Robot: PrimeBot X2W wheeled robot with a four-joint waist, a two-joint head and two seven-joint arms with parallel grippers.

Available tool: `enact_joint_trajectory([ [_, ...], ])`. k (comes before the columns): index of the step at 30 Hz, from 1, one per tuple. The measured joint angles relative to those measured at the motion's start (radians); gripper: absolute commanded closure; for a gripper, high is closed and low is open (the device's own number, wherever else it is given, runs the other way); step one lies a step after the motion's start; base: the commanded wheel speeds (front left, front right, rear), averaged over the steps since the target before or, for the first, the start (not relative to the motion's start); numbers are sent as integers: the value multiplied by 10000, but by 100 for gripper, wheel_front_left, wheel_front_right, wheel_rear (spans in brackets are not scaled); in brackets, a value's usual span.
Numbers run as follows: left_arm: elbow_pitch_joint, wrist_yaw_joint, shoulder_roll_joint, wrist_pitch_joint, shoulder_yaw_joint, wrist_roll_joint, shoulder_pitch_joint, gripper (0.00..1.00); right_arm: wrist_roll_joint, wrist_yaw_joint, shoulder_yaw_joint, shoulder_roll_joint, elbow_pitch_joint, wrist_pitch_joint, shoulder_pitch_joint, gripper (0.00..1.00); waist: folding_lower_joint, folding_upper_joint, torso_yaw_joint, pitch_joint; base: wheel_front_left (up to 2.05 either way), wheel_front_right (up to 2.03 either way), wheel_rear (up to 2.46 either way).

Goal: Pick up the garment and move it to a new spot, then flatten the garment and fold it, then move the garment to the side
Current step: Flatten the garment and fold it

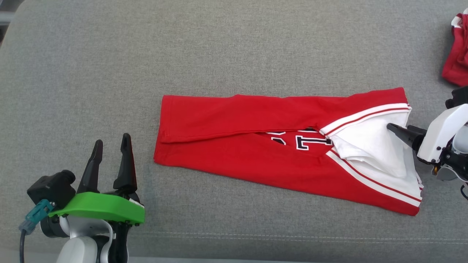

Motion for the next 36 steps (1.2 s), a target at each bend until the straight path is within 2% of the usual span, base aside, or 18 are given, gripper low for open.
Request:
enact_joint_trajectory([
  [2, 0, 0, -2, 0, 2, 0, 0, 0, 33, 2, 13, 31, -6, 13, -43, 0, 0, 0, 14, 20, 0, 0, 0],
  [3, 0, 0, -2, 0, 4, 0, 0, 0, 42, 6, 48, 73, -31, 40, -83, 22, 0, 0, 20, 28, 0, 0, 0],
  [4, 0, 0, -4, 0, 8, 0, 0, 0, 42, 8, 105, 105, -69, 54, -148, 58, 0, 0, 26, 34, 0, 0, 0],
  [5, 0, 0, -6, -8, 15, 0, -1, 0, 33, 13, 188, 144, -127, 92, -192, 82, 0, 0, 29, 37, 0, 0, 0],
  [6, 0, 0, -6, -12, 25, 0, -1, 0, -8, 15, 259, 188, -184, 94, -209, 100, 0, 0, 30, 38, 0, 0, 0],
  [11, 8, 2, -13, -82, 140, 0, -1, 0, -113, 52, 433, 247, -274, 84, -292, 100, 0, 0, -38, 17, 0, 0, 0],
  [23, 21, 2, -23, -86, 245, 0, -1, 0, -186, 105, 336, -96, -305, -109, -560, 100, 0, 0, -356, -77, 0, 0, 0],
  [32, 17, 2, -23, -84, 280, 0, 0, 0, -215, 107, 203, -784, -328, -107, -754, 100, 0, 0, -710, -164, 0, 0, 0],
  [36, 17, 4, -19, -82, 299, 0, 1, 0, -270, 107, 31, -1404, -291, -96, -812, 100, 0, 0, -889, -215, 0, 0, 0],
])
